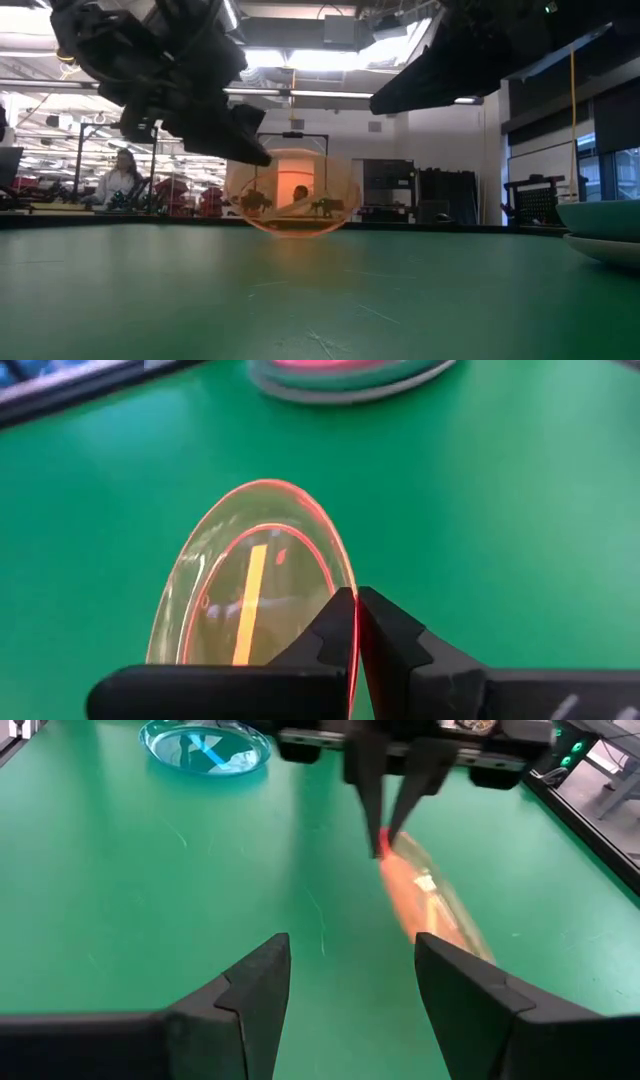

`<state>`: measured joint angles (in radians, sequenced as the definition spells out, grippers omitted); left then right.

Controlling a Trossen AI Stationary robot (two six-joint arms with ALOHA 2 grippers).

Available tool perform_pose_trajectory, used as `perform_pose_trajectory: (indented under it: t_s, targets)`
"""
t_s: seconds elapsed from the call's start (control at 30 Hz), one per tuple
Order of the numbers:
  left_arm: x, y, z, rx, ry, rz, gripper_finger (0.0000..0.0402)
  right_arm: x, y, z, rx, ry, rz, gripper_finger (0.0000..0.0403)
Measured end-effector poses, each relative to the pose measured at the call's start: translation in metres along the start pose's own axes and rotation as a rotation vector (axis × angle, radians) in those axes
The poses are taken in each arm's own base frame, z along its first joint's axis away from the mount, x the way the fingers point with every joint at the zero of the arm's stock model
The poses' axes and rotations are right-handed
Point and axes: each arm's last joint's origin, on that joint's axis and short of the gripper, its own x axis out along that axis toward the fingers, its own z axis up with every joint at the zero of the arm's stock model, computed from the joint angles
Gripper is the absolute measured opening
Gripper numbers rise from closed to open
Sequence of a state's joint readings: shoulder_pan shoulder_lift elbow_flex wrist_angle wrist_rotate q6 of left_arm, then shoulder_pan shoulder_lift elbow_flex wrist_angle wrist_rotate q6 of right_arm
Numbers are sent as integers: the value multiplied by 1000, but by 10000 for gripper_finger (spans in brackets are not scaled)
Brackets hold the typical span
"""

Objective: Stack plastic plates
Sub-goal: Stack the light orange plate on top of the light orange plate

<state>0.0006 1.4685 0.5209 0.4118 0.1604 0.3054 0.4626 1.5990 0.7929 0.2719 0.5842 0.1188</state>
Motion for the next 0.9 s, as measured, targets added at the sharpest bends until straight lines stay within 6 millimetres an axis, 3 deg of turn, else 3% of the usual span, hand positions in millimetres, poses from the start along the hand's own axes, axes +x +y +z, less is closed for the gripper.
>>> perform_pose_trajectory:
  t_s: [0.2,0.4,0.67,0.9]
  targets:
    - [16,-29,-2,39,-6,-86,11,0,0,0,-3,4,0,206]
    - [29,-45,-4,67,-16,-52,32,3,2,-4,-8,13,-1,206]
    - [35,-49,-6,80,-22,-36,93,21,8,-24,-59,72,-1,206]
    - [33,-48,-4,84,0,80,102,43,5,-37,-36,93,65,206]
